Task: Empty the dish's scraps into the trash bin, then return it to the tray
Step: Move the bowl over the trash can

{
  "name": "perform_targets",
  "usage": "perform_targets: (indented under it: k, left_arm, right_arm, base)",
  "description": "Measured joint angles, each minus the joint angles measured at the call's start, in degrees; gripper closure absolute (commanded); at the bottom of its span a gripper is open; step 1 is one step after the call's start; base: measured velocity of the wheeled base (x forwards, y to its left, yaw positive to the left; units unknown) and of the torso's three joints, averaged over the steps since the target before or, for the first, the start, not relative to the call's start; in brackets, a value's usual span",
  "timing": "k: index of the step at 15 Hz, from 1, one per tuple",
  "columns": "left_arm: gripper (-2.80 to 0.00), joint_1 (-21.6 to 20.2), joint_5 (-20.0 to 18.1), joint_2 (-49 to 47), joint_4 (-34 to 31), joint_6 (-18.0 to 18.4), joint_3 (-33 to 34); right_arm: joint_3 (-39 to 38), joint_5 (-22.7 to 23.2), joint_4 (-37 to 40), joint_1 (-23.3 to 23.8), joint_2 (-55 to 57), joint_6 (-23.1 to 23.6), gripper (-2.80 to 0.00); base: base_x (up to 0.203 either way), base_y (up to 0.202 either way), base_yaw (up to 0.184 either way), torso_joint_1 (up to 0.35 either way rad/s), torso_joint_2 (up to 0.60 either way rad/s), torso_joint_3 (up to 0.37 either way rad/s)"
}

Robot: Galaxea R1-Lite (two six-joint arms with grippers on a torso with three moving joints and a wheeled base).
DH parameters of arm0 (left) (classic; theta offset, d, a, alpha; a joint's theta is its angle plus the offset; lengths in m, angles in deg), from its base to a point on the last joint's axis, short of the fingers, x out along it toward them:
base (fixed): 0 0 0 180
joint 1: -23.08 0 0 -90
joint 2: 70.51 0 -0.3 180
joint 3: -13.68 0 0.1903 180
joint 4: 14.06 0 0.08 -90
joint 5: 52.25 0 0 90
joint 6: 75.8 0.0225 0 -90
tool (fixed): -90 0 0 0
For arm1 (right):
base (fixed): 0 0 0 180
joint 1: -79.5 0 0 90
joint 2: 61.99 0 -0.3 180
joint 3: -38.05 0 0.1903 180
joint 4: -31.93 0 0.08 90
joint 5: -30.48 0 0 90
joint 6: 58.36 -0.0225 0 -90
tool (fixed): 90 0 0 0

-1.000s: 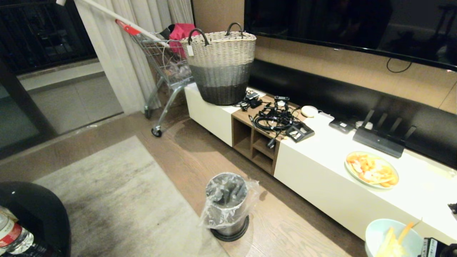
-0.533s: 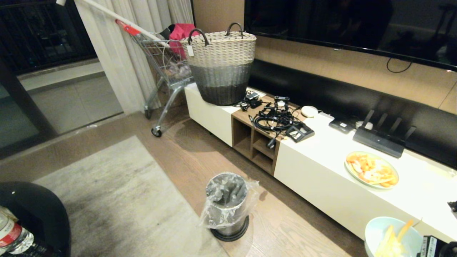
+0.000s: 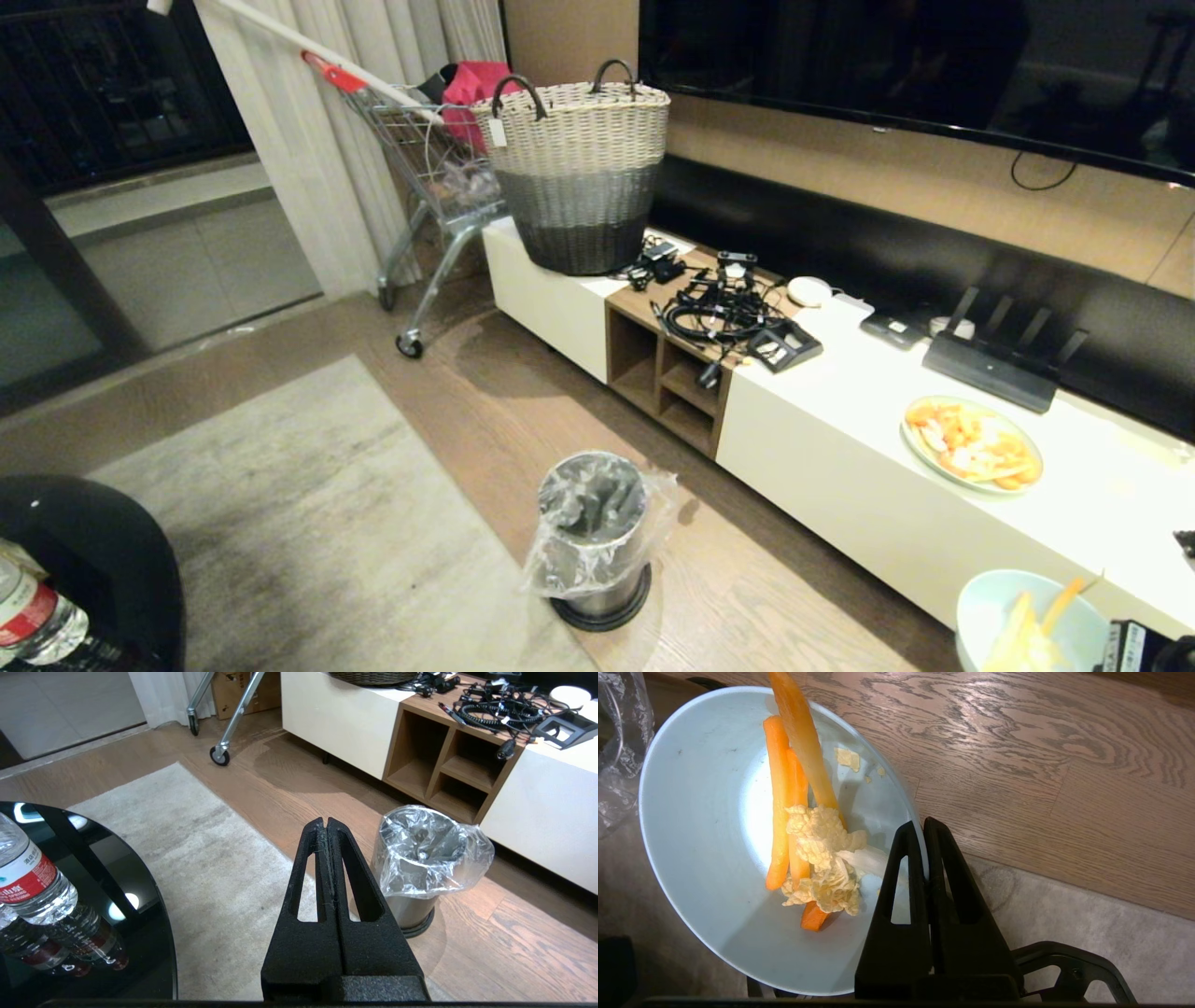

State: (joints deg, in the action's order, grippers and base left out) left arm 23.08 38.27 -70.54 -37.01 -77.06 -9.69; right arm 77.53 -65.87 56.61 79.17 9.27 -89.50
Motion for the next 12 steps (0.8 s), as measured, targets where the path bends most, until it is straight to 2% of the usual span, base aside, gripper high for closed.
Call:
perform_targets:
  k: [6,12]
  left_arm:
    - [0.0,0.0,-0.1,0.0,-0.1,0.0,0.0]
    - [0.0,0.0,-0.1,0.0,-0.1,0.0,0.0]
  right_arm:
    - [0.4,-0.5,-0.1,0.0,0.0,0.1,0.0]
    - [0.0,-0.6,-0.1,0.1,-0.1,0.1,0.0]
  base:
    - [0.0,0.0,0.0,0.0,0.0,-0.011]
    - [0.0,0.0,0.0,0.003,0.0,-0.174]
